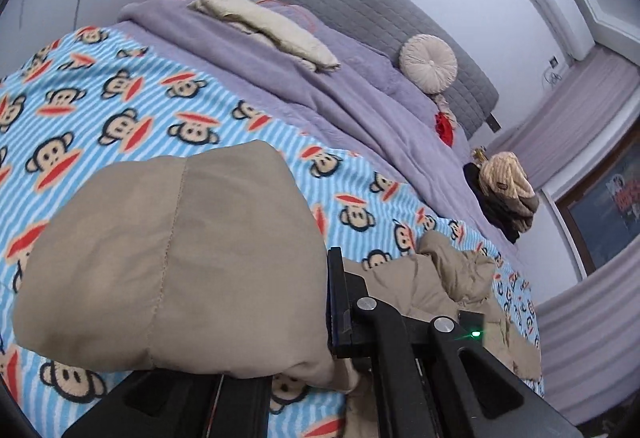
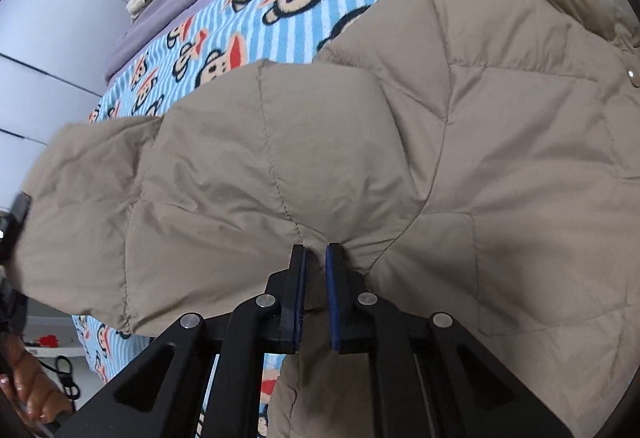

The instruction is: Fold large clothes

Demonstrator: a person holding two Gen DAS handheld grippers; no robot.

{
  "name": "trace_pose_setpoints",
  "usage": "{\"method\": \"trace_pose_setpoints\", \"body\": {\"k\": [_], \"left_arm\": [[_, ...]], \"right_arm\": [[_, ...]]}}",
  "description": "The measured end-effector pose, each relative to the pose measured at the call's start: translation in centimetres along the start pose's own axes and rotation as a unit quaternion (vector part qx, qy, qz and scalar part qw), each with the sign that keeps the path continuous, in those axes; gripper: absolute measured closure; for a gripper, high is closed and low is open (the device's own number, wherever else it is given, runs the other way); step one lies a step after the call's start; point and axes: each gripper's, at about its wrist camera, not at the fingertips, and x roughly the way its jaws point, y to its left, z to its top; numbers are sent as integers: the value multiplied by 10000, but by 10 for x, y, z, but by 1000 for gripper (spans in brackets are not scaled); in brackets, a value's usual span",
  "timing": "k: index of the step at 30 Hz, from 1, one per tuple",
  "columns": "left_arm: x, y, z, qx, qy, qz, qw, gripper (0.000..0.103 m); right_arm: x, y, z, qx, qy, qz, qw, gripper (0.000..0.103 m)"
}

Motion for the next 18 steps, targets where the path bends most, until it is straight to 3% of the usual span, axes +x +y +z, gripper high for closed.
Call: {"method": "trace_pose_setpoints", "body": {"k": [4, 7, 10, 14, 18], "left_arm": [[3, -82, 3, 678, -23, -425, 9968, 96], [15, -152, -5, 1309, 29, -592, 9896, 96], [44, -218, -26, 1828, 318, -676, 9803, 96], [109, -294, -82, 2635, 768, -275, 9612, 96], [181, -324, -153, 3191, 1541, 474, 9339, 96]], "right_arm": [[1, -9, 4, 61, 308, 292, 9991, 92], [-34, -29, 0, 226, 211, 528, 9981, 92], [-82, -68, -10, 329, -38, 445, 9985, 92], [-143, -143, -30, 657, -276, 33, 9975, 92], [-183, -214, -50, 1027, -360, -307, 9936, 92]]}}
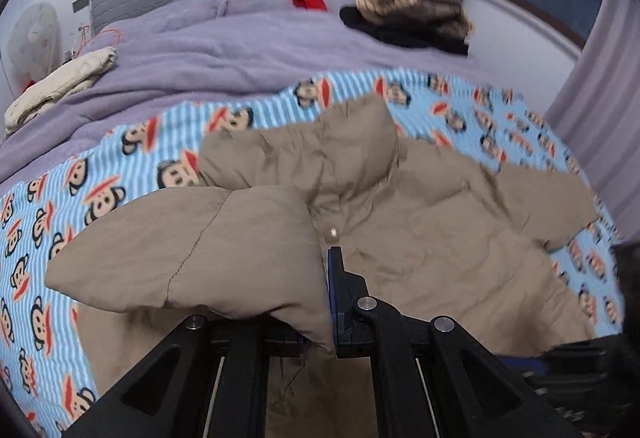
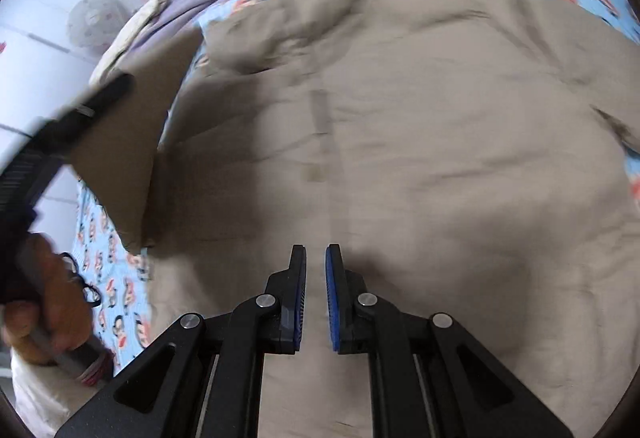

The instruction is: Fold large clothes

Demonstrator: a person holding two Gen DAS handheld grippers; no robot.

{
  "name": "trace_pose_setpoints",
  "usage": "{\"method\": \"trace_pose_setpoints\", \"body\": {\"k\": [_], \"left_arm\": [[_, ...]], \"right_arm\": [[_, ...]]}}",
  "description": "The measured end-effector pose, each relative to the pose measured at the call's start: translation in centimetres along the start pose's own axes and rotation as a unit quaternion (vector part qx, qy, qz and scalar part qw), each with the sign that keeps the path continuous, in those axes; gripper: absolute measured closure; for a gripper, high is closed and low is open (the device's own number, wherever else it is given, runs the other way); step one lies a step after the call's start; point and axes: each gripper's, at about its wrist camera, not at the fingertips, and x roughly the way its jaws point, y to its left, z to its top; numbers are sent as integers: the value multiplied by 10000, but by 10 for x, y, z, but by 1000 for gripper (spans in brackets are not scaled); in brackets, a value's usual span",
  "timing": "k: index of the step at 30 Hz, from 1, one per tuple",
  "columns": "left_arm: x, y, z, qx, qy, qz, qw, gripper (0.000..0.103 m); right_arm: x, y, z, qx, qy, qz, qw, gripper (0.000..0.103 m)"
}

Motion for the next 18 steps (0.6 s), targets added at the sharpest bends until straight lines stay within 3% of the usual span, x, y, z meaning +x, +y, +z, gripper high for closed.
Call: {"method": "trace_pose_setpoints", "body": {"k": [2, 4, 6, 7, 9, 11, 15, 17, 18], "left_arm": [[24, -18, -18, 132, 388, 279, 9988, 96], [27, -29, -32, 108, 432, 502, 9977, 89], [20, -29, -37, -90, 407, 459, 9981, 41], [12, -28, -37, -196, 309, 525, 9980, 4], [-5, -26, -39, -191, 129, 650, 9976, 1], [-17, -18, -38, -162, 199, 727, 9970, 1], [-48, 24, -52, -499, 136, 1036, 9933, 1], [-56, 58, -66, -962, 227, 1140, 9886, 1], [-58, 76, -76, -1200, 287, 1209, 9850, 1]], "right_arm": [[-8, -33, -3, 205, 52, -90, 9997, 92], [-12, -58, -6, 337, 104, -145, 9993, 92], [-15, -77, -5, 399, 156, -167, 9989, 92], [-15, -82, -4, 395, 189, -179, 9989, 92], [-13, -86, -2, 325, 239, -193, 9990, 92], [-10, -83, -1, 218, 253, -257, 9991, 92], [-22, -68, -3, -37, 96, -336, 9994, 90], [-26, -44, -3, -389, -62, -437, 9983, 62], [-29, -33, -4, -580, -143, -507, 9969, 23]]}}
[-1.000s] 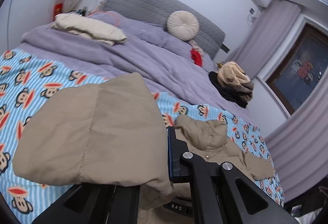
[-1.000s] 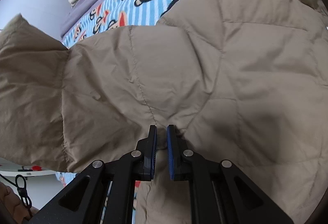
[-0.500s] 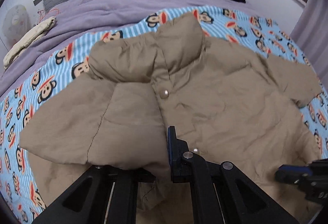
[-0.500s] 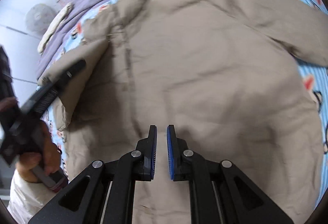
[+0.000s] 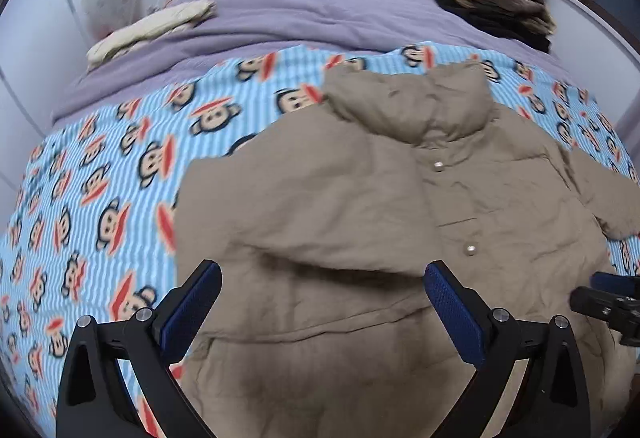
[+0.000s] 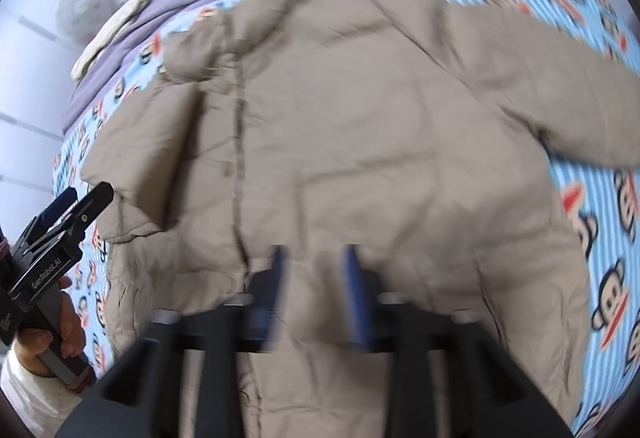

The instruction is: Fold large clothes

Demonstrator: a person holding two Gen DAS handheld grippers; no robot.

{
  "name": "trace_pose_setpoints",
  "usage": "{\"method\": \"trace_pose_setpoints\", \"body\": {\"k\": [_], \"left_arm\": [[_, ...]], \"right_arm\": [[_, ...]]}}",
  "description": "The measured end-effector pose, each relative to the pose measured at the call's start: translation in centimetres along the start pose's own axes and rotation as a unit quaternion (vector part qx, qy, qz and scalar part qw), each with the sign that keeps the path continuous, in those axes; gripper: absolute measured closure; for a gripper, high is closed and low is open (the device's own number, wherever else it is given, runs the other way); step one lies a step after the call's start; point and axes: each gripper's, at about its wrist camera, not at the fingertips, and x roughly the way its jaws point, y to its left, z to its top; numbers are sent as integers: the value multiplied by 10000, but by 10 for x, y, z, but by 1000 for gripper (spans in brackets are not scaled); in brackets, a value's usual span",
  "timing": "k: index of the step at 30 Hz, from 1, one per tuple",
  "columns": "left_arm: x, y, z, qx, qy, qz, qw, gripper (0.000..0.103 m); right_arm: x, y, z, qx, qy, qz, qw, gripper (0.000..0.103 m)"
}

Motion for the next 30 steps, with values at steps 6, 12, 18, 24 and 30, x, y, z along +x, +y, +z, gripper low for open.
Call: {"method": "trace_pose_setpoints", "body": {"k": [6, 12, 18, 24, 30], "left_arm": [[49, 95, -32, -1167, 632, 535, 9897, 1], [81, 124, -50, -1618, 920, 371, 9818, 1], [94, 118, -54, -1377, 1063, 321, 9842, 1], [78, 143, -16, -1680, 842, -911, 9780, 1], [133, 179, 37, -2508, 1110, -1967, 9413, 4]], "right_arm": [[1, 125, 4, -1870, -709, -347, 9792, 11], [68, 226, -15, -3800, -858, -1595, 9071, 11], [65, 208, 51, -2673, -1547, -1940, 9311, 14], [59, 64, 93, 616, -618, 18, 9962, 89], [90, 20, 68, 1569, -199, 675, 9851, 94]]}}
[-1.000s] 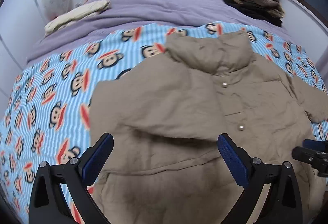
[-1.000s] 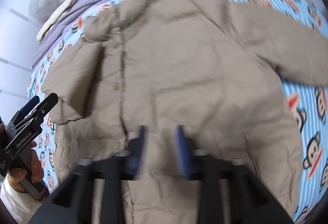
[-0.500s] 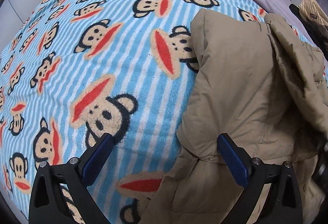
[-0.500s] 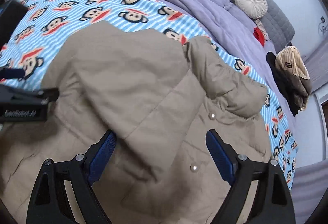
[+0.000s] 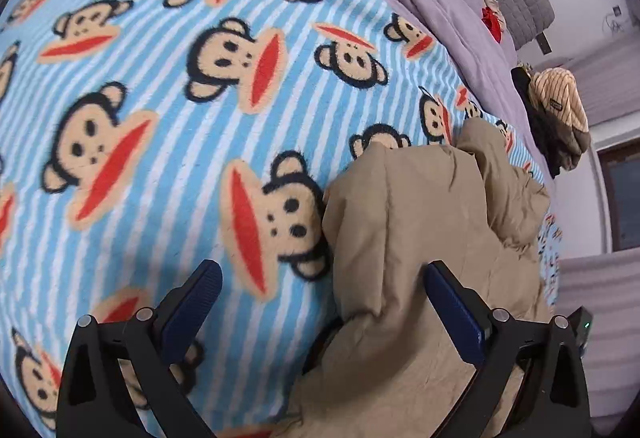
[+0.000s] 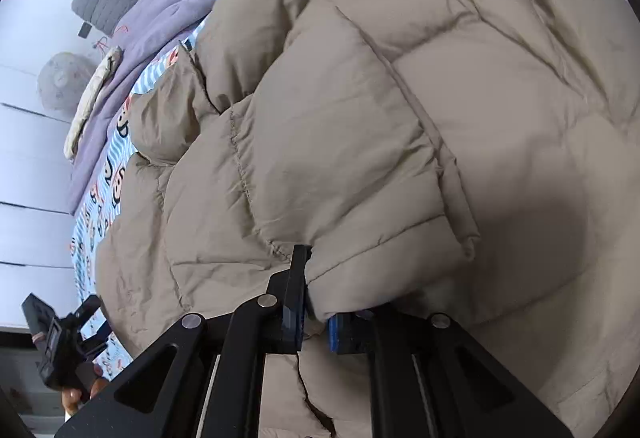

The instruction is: Fold large clothes

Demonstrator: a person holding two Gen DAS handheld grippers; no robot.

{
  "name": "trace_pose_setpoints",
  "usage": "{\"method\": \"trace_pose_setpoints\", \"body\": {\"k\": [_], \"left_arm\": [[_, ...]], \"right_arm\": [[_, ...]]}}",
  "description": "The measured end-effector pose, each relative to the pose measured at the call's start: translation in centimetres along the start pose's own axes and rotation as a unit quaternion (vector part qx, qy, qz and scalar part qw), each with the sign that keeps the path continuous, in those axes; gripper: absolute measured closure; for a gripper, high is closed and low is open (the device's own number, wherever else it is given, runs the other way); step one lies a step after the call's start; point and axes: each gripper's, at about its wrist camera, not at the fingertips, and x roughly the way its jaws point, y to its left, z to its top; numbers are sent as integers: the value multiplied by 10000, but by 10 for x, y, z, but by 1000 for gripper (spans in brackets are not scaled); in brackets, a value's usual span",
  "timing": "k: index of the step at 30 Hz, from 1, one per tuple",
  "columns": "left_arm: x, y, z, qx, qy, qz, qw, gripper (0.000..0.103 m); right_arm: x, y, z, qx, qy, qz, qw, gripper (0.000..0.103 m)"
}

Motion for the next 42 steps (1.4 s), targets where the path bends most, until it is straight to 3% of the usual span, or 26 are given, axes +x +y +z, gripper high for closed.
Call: {"method": "trace_pose_setpoints", "body": {"k": [1, 2, 4, 5, 7, 10, 11, 14, 17, 19, 21, 23, 25, 27, 29, 31, 32, 34, 37, 39, 42], "left_arm": [[10, 0, 6, -61, 64, -65, 9999, 24], [17, -4, 7, -59, 114, -107, 9999, 52], [18, -25, 4, 100, 50, -376, 9992, 87], [10, -40, -2, 389, -161, -243, 9988, 87], [-7, -74, -12, 1255, -635, 237, 9898, 87], [-7, -96, -17, 2205, -969, 1089, 9644, 87], [1, -91, -14, 2277, -886, 1389, 9597, 87], [23, -61, -2, 2078, -677, 1916, 9568, 87], [21, -47, -1, 1910, -704, 2106, 9561, 86], [7, -50, 4, 1859, -879, 2374, 9494, 86], [-13, -50, 5, 1782, -1003, 2300, 9515, 86], [-36, -47, 2, 1683, -1107, 2152, 9556, 86], [-56, -43, -9, 1656, -1111, 1936, 9606, 86], [-63, -45, -24, 1736, -1003, 1813, 9628, 86], [-60, -51, -41, 1832, -858, 1740, 9637, 86], [-46, -56, -56, 1873, -672, 1689, 9653, 86], [-37, -59, -63, 1855, -596, 1739, 9653, 86], [-14, -62, -69, 1811, -421, 1884, 9643, 86], [10, -53, -76, 1697, -264, 2122, 9620, 86], [13, -51, -75, 1622, -260, 2145, 9628, 86], [7, -57, -74, 1671, -216, 2279, 9590, 86]], "right_arm": [[1, -4, -2, 72, 15, 74, 9999, 94], [2, -5, -2, 90, 21, 105, 9999, 94], [3, -5, -5, 49, 36, 116, 9999, 94], [3, -4, -4, 21, 45, 107, 9999, 94], [3, -4, -4, 6, 41, 94, 9999, 94], [3, -3, -5, 58, -7, 109, 9999, 94], [4, -2, -5, 65, -37, 78, 9999, 94], [8, 5, -11, 37, -25, 102, 9999, 94], [16, 19, -15, -141, -30, 8, 9999, 94], [16, 22, -15, -167, -57, -91, 9998, 94], [11, 17, -14, -67, 42, -59, 10000, 92], [0, 12, -13, -52, 170, -64, 9998, 82], [-20, 7, -15, -153, 73, -226, 9996, 49], [-44, 2, -19, -274, -224, -572, 9977, 41], [-65, -4, -22, -316, -489, -667, 9961, 44], [-75, -3, -20, -384, -637, -595, 9955, 78], [-75, 0, -16, -497, -657, -590, 9948, 82], [-68, 11, -9, -700, -643, -596, 9937, 85], [-39, 18, -4, -939, -353, -973, 9902, 86], [-21, 3, -7, -730, -39, -1103, 9912, 87], [-27, -14, -14, -506, -21, -978, 9939, 90]]}}
